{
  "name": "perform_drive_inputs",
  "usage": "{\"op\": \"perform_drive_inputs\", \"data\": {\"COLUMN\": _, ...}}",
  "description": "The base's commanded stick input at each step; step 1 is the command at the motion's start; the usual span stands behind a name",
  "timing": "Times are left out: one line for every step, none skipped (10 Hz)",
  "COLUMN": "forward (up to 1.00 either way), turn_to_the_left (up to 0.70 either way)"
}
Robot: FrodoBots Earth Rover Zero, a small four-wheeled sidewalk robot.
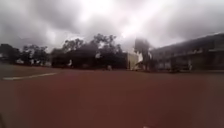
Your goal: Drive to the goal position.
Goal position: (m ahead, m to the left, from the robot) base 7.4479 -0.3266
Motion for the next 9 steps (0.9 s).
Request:
{"op": "perform_drive_inputs", "data": {"forward": 0.70, "turn_to_the_left": -0.35}}
{"op": "perform_drive_inputs", "data": {"forward": 0.70, "turn_to_the_left": -0.35}}
{"op": "perform_drive_inputs", "data": {"forward": 0.70, "turn_to_the_left": 0.00}}
{"op": "perform_drive_inputs", "data": {"forward": 0.70, "turn_to_the_left": 0.00}}
{"op": "perform_drive_inputs", "data": {"forward": 0.70, "turn_to_the_left": 0.00}}
{"op": "perform_drive_inputs", "data": {"forward": 0.70, "turn_to_the_left": 0.00}}
{"op": "perform_drive_inputs", "data": {"forward": 0.70, "turn_to_the_left": 0.00}}
{"op": "perform_drive_inputs", "data": {"forward": 0.70, "turn_to_the_left": 0.00}}
{"op": "perform_drive_inputs", "data": {"forward": 0.70, "turn_to_the_left": 0.00}}
